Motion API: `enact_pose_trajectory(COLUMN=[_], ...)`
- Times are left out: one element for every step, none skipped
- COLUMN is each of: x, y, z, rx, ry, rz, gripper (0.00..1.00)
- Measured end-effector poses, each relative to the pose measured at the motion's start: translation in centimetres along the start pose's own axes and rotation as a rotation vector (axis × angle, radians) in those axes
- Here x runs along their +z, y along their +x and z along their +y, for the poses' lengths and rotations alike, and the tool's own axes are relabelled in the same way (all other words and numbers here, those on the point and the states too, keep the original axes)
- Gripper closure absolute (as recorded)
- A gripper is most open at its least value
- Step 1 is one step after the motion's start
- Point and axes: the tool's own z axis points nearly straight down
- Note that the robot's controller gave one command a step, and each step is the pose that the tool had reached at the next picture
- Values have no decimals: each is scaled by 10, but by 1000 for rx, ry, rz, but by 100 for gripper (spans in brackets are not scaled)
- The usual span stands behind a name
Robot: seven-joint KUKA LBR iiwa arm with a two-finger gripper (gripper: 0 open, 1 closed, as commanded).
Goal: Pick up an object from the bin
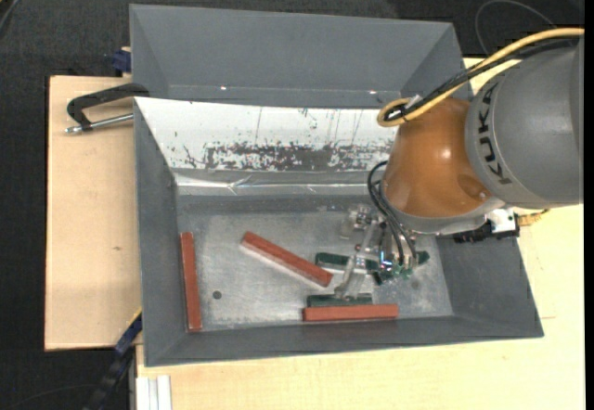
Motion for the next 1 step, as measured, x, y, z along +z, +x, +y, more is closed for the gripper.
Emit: enact_pose_trajectory(x=[42], y=[2], z=[16], rx=[294], ry=[3], rz=[9], gripper=[0])
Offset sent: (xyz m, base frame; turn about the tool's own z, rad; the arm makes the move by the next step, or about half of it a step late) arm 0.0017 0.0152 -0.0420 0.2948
